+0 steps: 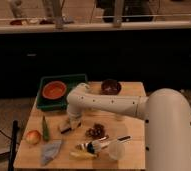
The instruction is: Wipe table surface with eraser
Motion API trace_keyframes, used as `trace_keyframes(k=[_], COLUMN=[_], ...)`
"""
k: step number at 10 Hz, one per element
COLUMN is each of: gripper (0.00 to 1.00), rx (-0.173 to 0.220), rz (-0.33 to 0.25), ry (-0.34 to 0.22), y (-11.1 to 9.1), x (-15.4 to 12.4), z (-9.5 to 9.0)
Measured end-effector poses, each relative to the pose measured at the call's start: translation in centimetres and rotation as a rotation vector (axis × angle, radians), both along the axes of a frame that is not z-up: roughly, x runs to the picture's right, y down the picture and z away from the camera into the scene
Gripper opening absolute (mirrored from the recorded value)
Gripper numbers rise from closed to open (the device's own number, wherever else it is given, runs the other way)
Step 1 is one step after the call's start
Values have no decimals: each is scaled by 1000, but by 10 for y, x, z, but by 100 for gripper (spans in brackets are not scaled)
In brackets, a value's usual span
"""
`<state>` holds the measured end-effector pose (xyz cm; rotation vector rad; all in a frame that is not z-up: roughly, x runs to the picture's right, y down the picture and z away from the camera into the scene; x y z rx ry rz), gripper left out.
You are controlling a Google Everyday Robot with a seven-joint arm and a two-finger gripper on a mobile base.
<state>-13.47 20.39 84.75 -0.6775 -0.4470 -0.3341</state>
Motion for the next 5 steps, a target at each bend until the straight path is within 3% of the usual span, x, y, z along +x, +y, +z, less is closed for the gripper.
trace_keyframes(k=[5], gripper=[1], rx=[-21], rz=[-2], ry=[-51], y=[3], x=[-6], z=[2])
